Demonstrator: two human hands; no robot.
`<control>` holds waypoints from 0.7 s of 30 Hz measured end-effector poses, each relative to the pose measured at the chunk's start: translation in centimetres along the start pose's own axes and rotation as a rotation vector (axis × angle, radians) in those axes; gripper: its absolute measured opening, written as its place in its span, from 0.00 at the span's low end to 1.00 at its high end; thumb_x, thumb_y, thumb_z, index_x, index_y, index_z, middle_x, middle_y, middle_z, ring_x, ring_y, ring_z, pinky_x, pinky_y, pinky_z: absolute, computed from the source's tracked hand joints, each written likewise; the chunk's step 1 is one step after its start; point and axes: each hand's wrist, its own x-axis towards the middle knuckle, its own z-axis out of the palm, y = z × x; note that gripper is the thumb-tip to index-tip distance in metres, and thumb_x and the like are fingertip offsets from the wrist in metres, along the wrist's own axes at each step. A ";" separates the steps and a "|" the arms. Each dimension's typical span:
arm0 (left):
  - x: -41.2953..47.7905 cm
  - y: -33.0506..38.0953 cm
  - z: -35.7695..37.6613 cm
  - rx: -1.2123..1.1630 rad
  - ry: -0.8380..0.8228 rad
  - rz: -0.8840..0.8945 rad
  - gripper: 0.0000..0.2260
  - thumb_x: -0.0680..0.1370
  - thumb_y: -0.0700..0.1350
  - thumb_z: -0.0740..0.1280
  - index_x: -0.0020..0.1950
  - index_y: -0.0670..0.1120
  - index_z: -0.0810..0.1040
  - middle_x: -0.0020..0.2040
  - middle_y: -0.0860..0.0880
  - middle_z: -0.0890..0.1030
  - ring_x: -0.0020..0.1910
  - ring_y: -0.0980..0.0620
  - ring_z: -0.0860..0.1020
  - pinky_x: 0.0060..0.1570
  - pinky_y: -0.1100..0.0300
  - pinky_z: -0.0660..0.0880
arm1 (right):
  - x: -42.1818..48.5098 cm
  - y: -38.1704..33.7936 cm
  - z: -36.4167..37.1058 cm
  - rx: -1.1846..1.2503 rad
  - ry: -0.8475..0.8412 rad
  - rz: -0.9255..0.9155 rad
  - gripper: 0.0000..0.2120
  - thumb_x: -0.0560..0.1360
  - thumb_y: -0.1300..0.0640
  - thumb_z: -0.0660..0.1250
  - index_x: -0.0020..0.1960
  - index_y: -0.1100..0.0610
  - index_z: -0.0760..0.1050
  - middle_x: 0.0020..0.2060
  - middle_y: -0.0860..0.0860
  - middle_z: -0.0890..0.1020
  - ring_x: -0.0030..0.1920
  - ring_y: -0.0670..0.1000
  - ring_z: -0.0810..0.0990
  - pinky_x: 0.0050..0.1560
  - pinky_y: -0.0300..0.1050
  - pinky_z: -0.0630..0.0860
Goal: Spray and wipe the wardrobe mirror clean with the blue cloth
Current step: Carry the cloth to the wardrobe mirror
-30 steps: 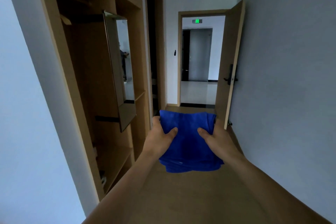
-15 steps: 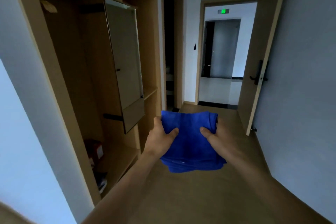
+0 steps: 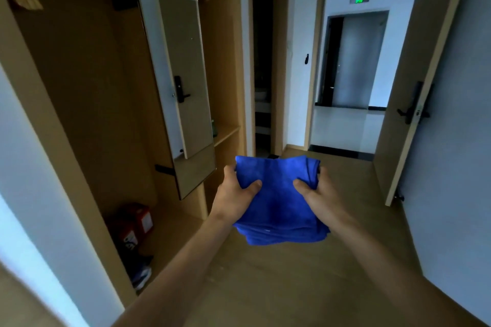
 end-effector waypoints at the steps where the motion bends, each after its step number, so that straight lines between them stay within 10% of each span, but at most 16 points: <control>1: 1.0 0.0 0.5 0.001 -0.004 0.001 0.31 0.80 0.51 0.71 0.77 0.46 0.59 0.71 0.46 0.73 0.67 0.43 0.76 0.65 0.49 0.75 | 0.8 0.5 -0.1 -0.002 0.008 0.006 0.15 0.78 0.53 0.68 0.62 0.49 0.68 0.51 0.44 0.78 0.51 0.46 0.78 0.53 0.46 0.75; 13: 17.1 -3.5 8.5 -0.091 -0.065 -0.022 0.32 0.79 0.51 0.73 0.76 0.46 0.61 0.72 0.47 0.72 0.71 0.44 0.73 0.71 0.44 0.72 | 14.8 5.4 0.3 -0.076 0.059 0.064 0.11 0.77 0.56 0.70 0.57 0.50 0.72 0.43 0.41 0.77 0.41 0.40 0.77 0.34 0.25 0.71; 21: 26.9 -6.0 6.5 -0.135 0.006 -0.069 0.29 0.80 0.49 0.72 0.75 0.47 0.62 0.62 0.53 0.73 0.61 0.49 0.76 0.64 0.52 0.75 | 24.9 6.6 5.7 0.108 -0.014 0.260 0.05 0.75 0.57 0.72 0.48 0.56 0.78 0.44 0.53 0.85 0.44 0.52 0.84 0.47 0.47 0.82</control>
